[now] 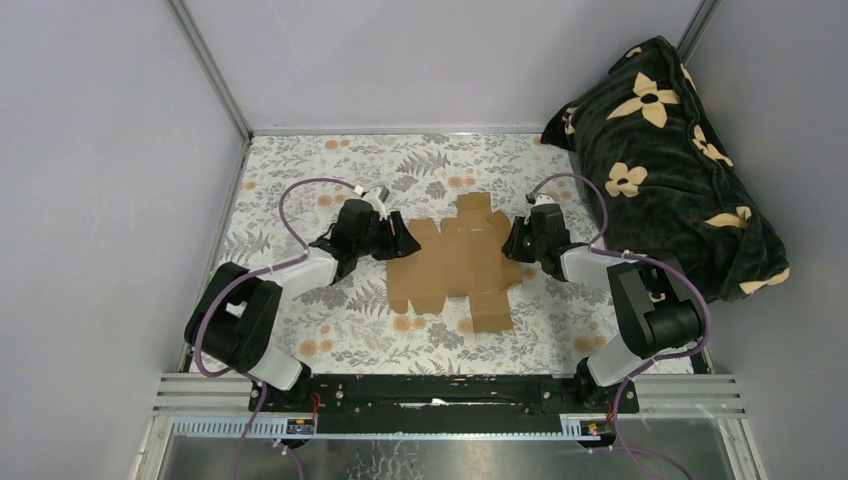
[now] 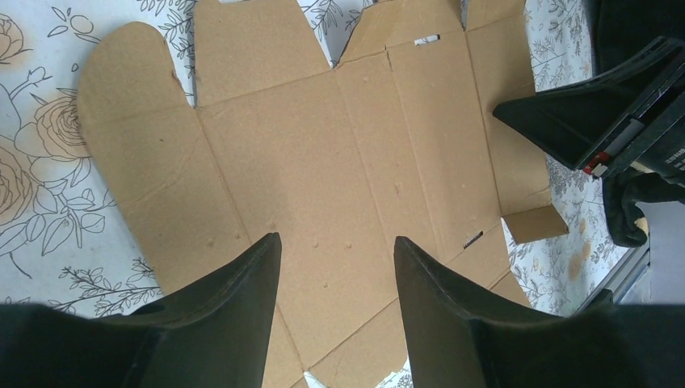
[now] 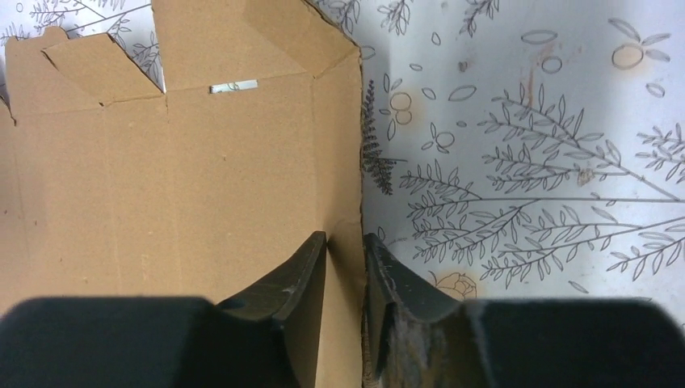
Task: Fold the paper box
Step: Fold the paper box at the center of the board.
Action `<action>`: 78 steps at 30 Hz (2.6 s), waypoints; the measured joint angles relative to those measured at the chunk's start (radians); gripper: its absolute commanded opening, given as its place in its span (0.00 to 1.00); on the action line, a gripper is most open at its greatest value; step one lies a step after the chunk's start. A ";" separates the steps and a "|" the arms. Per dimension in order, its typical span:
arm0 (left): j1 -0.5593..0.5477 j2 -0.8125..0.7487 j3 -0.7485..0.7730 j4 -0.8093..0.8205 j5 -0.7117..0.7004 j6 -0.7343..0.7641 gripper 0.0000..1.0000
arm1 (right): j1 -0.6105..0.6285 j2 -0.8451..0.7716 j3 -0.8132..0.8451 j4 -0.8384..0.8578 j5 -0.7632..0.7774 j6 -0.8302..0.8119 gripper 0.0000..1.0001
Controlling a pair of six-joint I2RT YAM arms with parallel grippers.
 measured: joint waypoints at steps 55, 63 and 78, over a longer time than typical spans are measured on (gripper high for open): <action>0.136 0.671 0.547 0.256 0.324 -0.050 0.68 | 0.592 0.079 0.409 -0.537 1.052 -0.568 0.00; 0.128 0.714 0.673 0.276 0.336 -0.094 0.67 | 0.618 0.061 0.369 -0.510 1.052 -0.600 0.00; 0.038 0.831 0.803 0.254 0.347 -0.098 0.64 | 0.686 0.092 0.366 -0.488 1.112 -0.624 0.00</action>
